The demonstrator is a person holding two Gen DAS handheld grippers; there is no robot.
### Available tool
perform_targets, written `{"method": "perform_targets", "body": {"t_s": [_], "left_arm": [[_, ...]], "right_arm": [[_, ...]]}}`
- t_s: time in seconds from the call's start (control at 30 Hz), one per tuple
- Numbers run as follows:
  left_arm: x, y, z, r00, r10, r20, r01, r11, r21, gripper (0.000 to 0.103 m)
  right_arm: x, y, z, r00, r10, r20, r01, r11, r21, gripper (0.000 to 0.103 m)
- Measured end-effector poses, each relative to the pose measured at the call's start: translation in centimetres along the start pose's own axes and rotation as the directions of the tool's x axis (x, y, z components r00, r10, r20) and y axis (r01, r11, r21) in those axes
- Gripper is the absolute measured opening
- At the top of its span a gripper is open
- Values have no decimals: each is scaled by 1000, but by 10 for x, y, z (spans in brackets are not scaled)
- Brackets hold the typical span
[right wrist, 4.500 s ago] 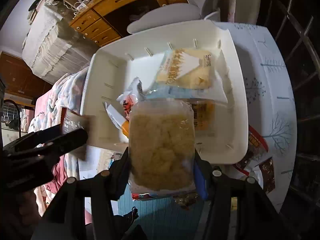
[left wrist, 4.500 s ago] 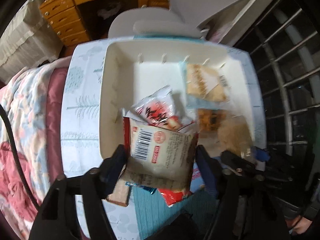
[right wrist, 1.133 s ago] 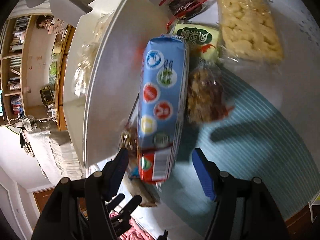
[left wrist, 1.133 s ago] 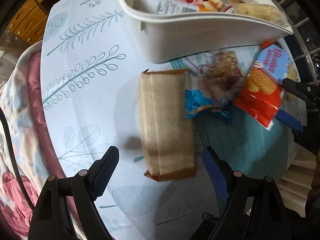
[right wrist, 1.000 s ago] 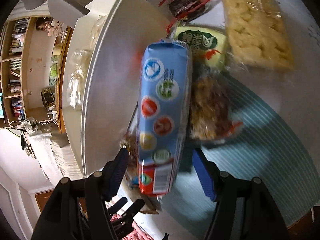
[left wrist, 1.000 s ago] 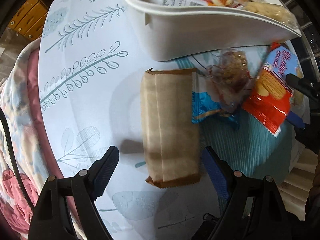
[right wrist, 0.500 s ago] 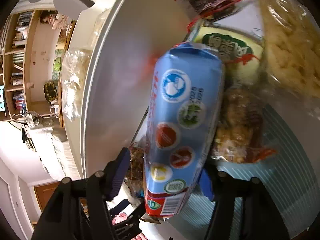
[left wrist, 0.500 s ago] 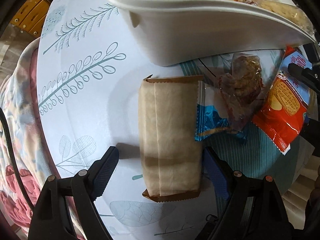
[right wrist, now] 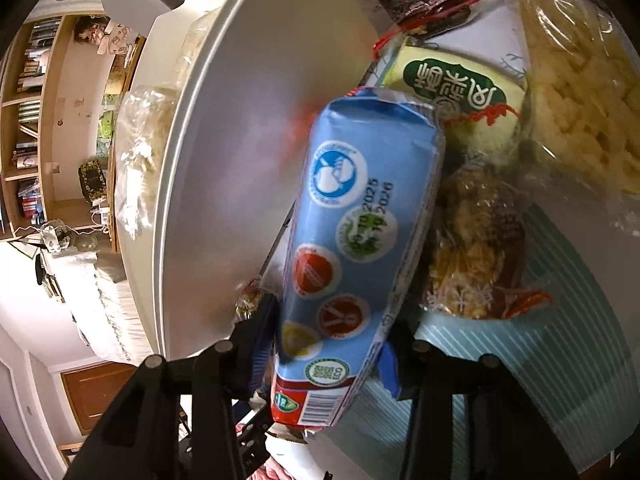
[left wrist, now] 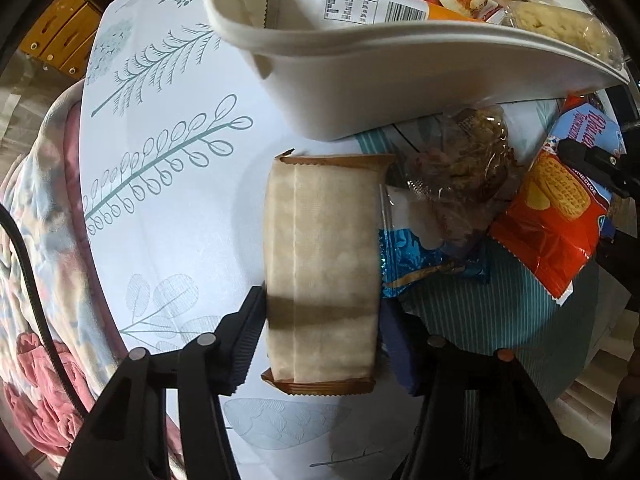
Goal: Organize snacks
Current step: 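Grasp the brown wafer bar with the left tool while the right tool grasps the blue biscuit roll, then carry the wafer bar and biscuit roll into the white tray and open both tools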
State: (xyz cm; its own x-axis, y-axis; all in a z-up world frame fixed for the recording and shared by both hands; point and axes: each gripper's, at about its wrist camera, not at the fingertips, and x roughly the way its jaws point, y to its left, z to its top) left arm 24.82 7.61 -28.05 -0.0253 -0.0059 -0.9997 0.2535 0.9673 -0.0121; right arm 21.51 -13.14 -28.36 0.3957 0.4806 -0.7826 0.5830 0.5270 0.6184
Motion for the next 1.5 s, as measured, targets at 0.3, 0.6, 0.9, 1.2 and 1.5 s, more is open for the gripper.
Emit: {"method": "perform_targets", "body": {"t_s": [0.3, 0.6, 0.9, 1.2, 1.5], "left_arm": [[-1, 19, -15, 999, -27, -44, 26, 1000, -14, 54], [-29, 60, -47, 998, -54, 12, 55, 996, -77, 53], [-69, 120, -83, 993, -60, 104, 71, 991, -112, 53], [-118, 154, -99, 979, -55, 194, 83, 987, -135, 53], [-189, 158, -96, 950, -76, 302, 123, 982, -141, 53]], "right_arm": [[-19, -6, -25, 1000, -6, 3, 6, 1000, 7, 41], [-35, 3, -56, 999, -11, 34, 11, 1000, -18, 40], [-66, 31, -93, 994, -25, 107, 36, 994, -100, 40], [-84, 50, -128, 991, -71, 115, 89, 983, -163, 40], [-111, 74, -128, 990, -51, 135, 83, 966, -244, 40]]}}
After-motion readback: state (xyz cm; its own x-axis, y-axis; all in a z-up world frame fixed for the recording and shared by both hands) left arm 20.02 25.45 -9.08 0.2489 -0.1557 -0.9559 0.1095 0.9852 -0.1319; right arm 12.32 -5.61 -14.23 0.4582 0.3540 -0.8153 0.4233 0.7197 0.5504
